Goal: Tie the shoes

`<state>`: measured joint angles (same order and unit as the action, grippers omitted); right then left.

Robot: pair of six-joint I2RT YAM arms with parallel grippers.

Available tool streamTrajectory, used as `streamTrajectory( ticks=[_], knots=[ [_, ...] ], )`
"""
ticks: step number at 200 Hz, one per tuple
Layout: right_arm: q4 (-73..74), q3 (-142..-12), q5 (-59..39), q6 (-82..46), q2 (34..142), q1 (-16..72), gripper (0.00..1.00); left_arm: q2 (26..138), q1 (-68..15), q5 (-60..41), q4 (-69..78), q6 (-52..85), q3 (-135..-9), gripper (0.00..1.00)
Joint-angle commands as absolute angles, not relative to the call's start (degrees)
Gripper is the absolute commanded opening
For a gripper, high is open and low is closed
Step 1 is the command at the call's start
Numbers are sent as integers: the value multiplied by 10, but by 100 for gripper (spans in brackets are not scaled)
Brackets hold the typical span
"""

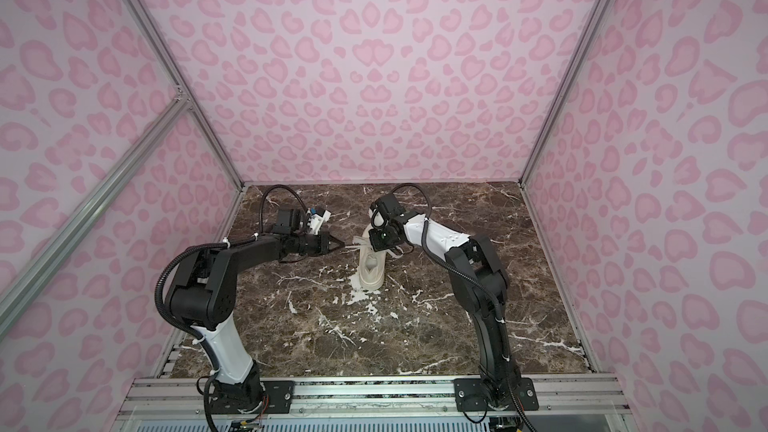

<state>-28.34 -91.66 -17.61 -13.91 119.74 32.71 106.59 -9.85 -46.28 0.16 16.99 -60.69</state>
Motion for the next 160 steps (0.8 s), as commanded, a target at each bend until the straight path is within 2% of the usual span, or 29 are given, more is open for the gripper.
streamTrajectory(
  ticks=[1, 160],
  knots=[
    [-329, -912, -142, -132, 1201, 325, 14, 1055, -94, -449, 17, 175, -606, 3],
    [-327, -919, -151, -135, 1205, 326, 13, 1089, -103, -433, 56, 194, -580, 3]
  ],
)
